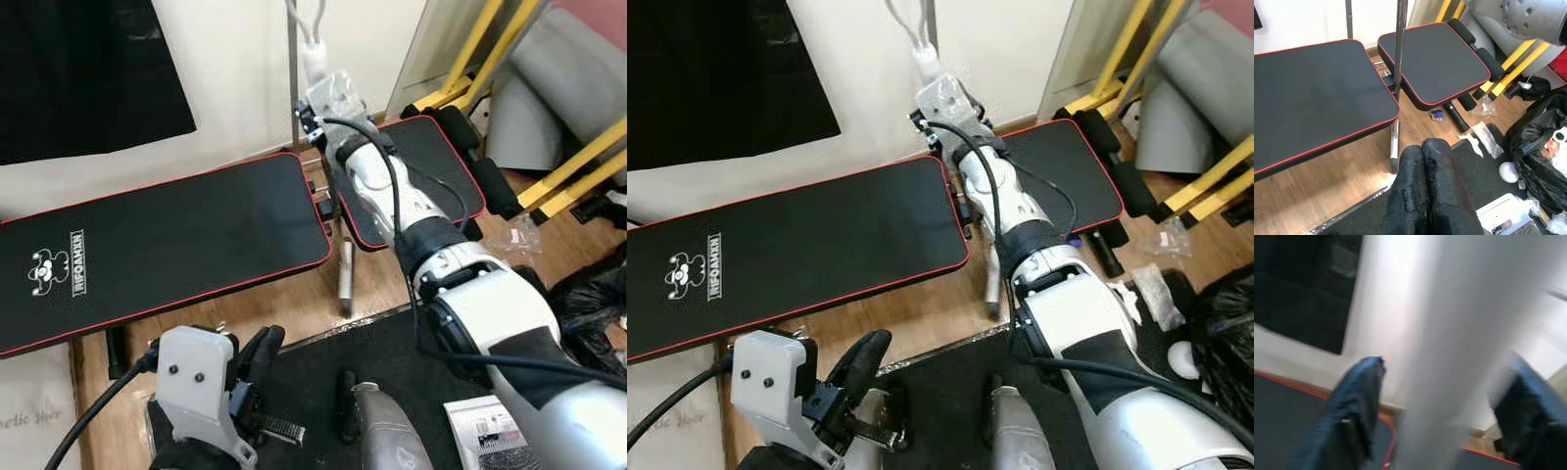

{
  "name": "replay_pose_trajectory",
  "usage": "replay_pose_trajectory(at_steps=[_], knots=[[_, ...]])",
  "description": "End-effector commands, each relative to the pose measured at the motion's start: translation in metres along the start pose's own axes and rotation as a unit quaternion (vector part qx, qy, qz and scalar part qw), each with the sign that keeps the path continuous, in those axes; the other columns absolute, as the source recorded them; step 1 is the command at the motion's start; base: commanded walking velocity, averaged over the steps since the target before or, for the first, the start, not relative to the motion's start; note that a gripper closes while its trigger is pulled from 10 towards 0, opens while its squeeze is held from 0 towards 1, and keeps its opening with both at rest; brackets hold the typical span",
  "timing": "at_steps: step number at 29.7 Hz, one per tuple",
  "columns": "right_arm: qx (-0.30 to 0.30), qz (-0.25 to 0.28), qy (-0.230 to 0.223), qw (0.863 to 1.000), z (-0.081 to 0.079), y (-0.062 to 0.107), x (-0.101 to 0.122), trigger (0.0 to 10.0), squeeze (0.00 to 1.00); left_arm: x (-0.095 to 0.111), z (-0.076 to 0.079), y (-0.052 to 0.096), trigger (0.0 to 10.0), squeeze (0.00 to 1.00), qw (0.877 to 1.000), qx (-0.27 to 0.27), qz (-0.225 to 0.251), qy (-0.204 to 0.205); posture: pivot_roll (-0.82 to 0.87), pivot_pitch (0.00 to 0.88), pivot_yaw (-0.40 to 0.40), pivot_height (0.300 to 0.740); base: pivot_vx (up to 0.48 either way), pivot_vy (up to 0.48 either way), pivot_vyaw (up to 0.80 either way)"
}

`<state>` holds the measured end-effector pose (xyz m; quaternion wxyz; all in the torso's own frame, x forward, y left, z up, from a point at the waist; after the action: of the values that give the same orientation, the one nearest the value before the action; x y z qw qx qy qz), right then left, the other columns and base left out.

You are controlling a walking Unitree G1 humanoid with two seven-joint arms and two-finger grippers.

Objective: Sweep floor

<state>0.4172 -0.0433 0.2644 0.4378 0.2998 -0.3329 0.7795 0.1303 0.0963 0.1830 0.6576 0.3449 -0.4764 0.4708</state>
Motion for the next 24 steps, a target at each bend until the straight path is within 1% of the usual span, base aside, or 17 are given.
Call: replay_pose_trajectory(at_steps=[1,2,3,5,6,7,8,9,10,11,12,13,16,18,22,23,24], knots=[[0.042,-0.011,0.002,0.999,-0.019,0.008,-0.014,10.0,1.00,-0.005,0.005,0.001,10.0,0.00,1.000,-0.003,-0.014,0.009,0.07,0.418,-0.077,0.740,0.000,0.000,0.00],[0.042,-0.011,0.002,0.999,-0.019,0.008,-0.014,10.0,1.00,-0.005,0.005,0.001,10.0,0.00,1.000,-0.003,-0.014,0.009,0.07,0.418,-0.077,0.740,0.000,0.000,0.00],[0.057,-0.016,-0.001,0.998,-0.023,0.012,-0.021,10.0,1.00,-0.004,0.004,0.000,10.0,0.00,1.000,-0.001,-0.015,0.008,0.06,0.409,-0.077,0.740,0.000,0.000,0.00],[0.057,-0.016,-0.001,0.998,-0.023,0.012,-0.021,10.0,1.00,-0.004,0.004,0.000,10.0,0.00,1.000,-0.001,-0.015,0.008,0.06,0.409,-0.077,0.740,0.000,0.000,0.00],[0.074,-0.023,-0.002,0.997,-0.027,0.019,-0.032,10.0,1.00,-0.004,0.002,-0.002,10.0,0.00,1.000,0.000,-0.018,0.005,0.04,0.395,-0.075,0.740,0.000,0.000,0.00],[0.074,-0.023,-0.002,0.997,-0.027,0.019,-0.032,10.0,1.00,-0.004,0.002,-0.002,10.0,0.00,1.000,0.000,-0.018,0.005,0.04,0.395,-0.075,0.740,0.000,0.000,0.00],[0.085,-0.041,-0.010,0.995,-0.026,0.029,-0.049,10.0,1.00,-0.003,0.000,-0.005,10.0,0.00,1.000,0.000,-0.021,0.000,0.01,0.365,-0.067,0.740,0.000,0.000,0.00],[0.085,-0.041,-0.010,0.995,-0.026,0.029,-0.049,10.0,1.00,-0.003,0.000,-0.005,10.0,0.00,1.000,0.000,-0.021,0.000,0.01,0.365,-0.067,0.740,0.000,0.000,0.00],[0.093,-0.055,-0.018,0.994,-0.024,0.038,-0.062,10.0,1.00,-0.004,-0.003,-0.008,10.0,0.00,1.000,0.000,-0.024,-0.003,0.00,0.348,-0.059,0.740,0.000,0.000,0.00],[0.093,-0.055,-0.018,0.994,-0.024,0.038,-0.062,10.0,1.00,-0.004,-0.003,-0.008,10.0,0.00,1.000,0.000,-0.024,-0.003,0.00,0.348,-0.059,0.740,0.000,0.000,0.00],[0.096,-0.065,-0.027,0.993,-0.022,0.045,-0.072,10.0,1.00,-0.004,-0.005,-0.010,10.0,0.00,1.000,0.001,-0.025,-0.005,0.00,0.344,-0.059,0.740,0.000,0.000,0.00],[0.100,-0.071,-0.047,0.991,-0.020,0.054,-0.083,10.0,1.00,-0.006,-0.008,-0.013,10.0,0.00,1.000,0.002,-0.025,-0.008,-0.01,0.317,-0.053,0.740,0.000,0.000,0.00],[0.104,-0.073,-0.063,0.990,-0.019,0.061,-0.088,10.0,1.00,-0.008,-0.011,-0.015,10.0,0.00,1.000,0.003,-0.024,-0.009,-0.01,0.311,-0.052,0.740,0.000,0.000,0.00],[0.124,-0.070,-0.116,0.983,-0.020,0.080,-0.099,10.0,1.00,-0.011,-0.017,-0.021,10.0,0.00,1.000,0.005,-0.021,-0.011,-0.03,0.273,-0.045,0.740,0.000,0.000,0.00],[0.124,-0.070,-0.116,0.983,-0.020,0.080,-0.099,10.0,1.00,-0.011,-0.017,-0.021,10.0,0.00,1.000,0.005,-0.021,-0.011,-0.03,0.273,-0.045,0.740,0.000,0.000,0.00],[0.131,-0.064,-0.140,0.979,-0.021,0.089,-0.100,10.0,1.00,-0.012,-0.019,-0.024,10.0,0.00,1.000,0.006,-0.018,-0.009,-0.04,0.259,-0.044,0.740,0.000,0.000,0.00],[0.131,-0.064,-0.140,0.979,-0.021,0.089,-0.100,10.0,1.00,-0.012,-0.019,-0.024,10.0,0.00,1.000,0.006,-0.018,-0.009,-0.04,0.259,-0.044,0.740,0.000,0.000,0.00]])
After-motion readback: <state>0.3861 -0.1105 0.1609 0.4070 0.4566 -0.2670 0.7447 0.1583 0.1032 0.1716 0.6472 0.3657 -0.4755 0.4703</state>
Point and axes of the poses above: a point about 5 cm out from each wrist's last joint towards the gripper, its own y axis pointing back from the gripper into the wrist, its own x axis along the axis of the wrist's last joint, z = x × y, the point moved 1 cm from there along -y, pointing out of the wrist towards the gripper, and after that the axes turned 10 degrees about y, right-handed, at the moved point
